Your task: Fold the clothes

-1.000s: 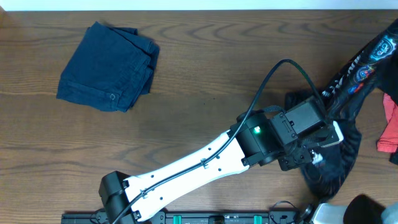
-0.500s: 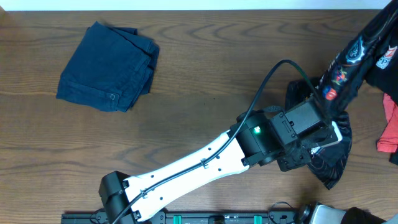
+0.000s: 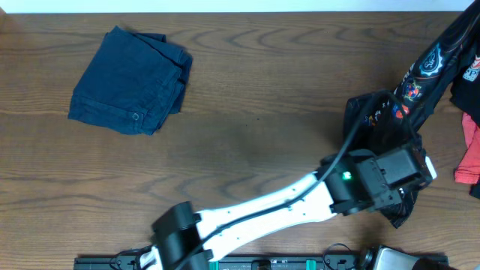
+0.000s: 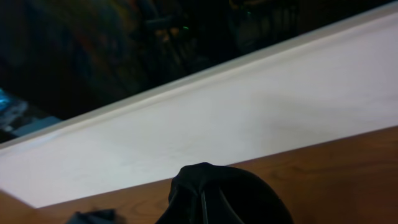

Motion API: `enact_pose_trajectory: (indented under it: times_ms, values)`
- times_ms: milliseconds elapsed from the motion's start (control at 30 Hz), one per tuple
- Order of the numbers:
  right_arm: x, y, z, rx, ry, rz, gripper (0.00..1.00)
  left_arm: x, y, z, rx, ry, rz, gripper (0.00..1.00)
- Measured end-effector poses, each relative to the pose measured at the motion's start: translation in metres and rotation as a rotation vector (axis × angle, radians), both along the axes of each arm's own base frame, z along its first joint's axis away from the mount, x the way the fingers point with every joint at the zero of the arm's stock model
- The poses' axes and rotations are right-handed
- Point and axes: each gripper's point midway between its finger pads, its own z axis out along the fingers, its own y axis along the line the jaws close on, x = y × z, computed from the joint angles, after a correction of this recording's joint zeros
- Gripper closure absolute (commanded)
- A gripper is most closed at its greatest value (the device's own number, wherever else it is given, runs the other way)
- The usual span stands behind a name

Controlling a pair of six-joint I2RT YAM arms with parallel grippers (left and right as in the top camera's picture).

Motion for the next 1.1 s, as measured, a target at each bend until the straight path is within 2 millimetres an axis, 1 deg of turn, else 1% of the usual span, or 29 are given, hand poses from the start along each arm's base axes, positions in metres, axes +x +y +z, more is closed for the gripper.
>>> enact_pose_trajectory:
  times_ms: [100, 200, 267, 333, 367, 467, 567, 600, 633, 700, 733, 767, 833, 1000, 1100]
  values:
    - [-0.012, 0.015, 0.007, 0.008, -0.018, 0.03, 0.99, 0.012, -0.01, -0.015, -0.005, -0.023, 0.058, 0.55]
    - [-0.025, 0.03, 0.013, 0.011, -0.035, 0.062, 0.99, 0.026, -0.016, -0.019, -0.032, -0.047, 0.136, 0.53]
    - [-0.031, 0.036, 0.016, 0.014, -0.04, 0.076, 0.99, 0.033, -0.019, -0.014, -0.067, -0.063, 0.187, 0.52]
    - [-0.033, 0.042, 0.015, 0.018, -0.037, 0.092, 0.99, 0.041, -0.021, -0.007, -0.103, -0.078, 0.237, 0.48]
    - [-0.033, 0.043, 0.015, 0.019, -0.036, 0.097, 0.99, 0.043, -0.021, -0.006, -0.112, -0.083, 0.252, 0.49]
    - [-0.031, 0.049, 0.013, 0.023, -0.029, 0.115, 0.99, 0.053, -0.019, -0.002, -0.125, -0.113, 0.312, 0.48]
    - [-0.031, 0.052, 0.013, 0.024, -0.028, 0.123, 0.99, 0.063, -0.013, -0.003, -0.114, -0.144, 0.358, 0.49]
    - [-0.032, 0.052, 0.013, 0.024, -0.029, 0.123, 0.99, 0.069, -0.01, -0.006, -0.101, -0.156, 0.377, 0.5]
    - [-0.032, 0.052, 0.013, 0.023, -0.029, 0.123, 0.99, 0.073, -0.006, -0.01, -0.086, -0.161, 0.391, 0.55]
    - [-0.033, 0.049, 0.013, 0.019, -0.028, 0.106, 0.99, 0.084, 0.008, -0.02, -0.029, -0.183, 0.433, 0.73]
    - [-0.033, 0.048, 0.013, 0.017, -0.027, 0.097, 0.99, 0.089, 0.013, -0.023, -0.009, -0.188, 0.454, 0.78]
    - [-0.034, 0.044, 0.012, 0.013, -0.023, 0.076, 0.99, 0.094, 0.021, -0.026, 0.015, -0.201, 0.477, 0.85]
    - [-0.036, 0.039, 0.01, 0.007, -0.015, 0.04, 0.99, 0.106, 0.037, -0.029, 0.064, -0.226, 0.519, 0.94]
    - [-0.038, 0.024, 0.004, -0.022, 0.011, -0.043, 0.98, 0.126, 0.08, -0.037, 0.213, -0.287, 0.595, 0.94]
    - [-0.037, 0.013, -0.004, -0.041, 0.042, -0.102, 0.98, 0.136, 0.104, -0.034, 0.281, -0.322, 0.636, 0.94]
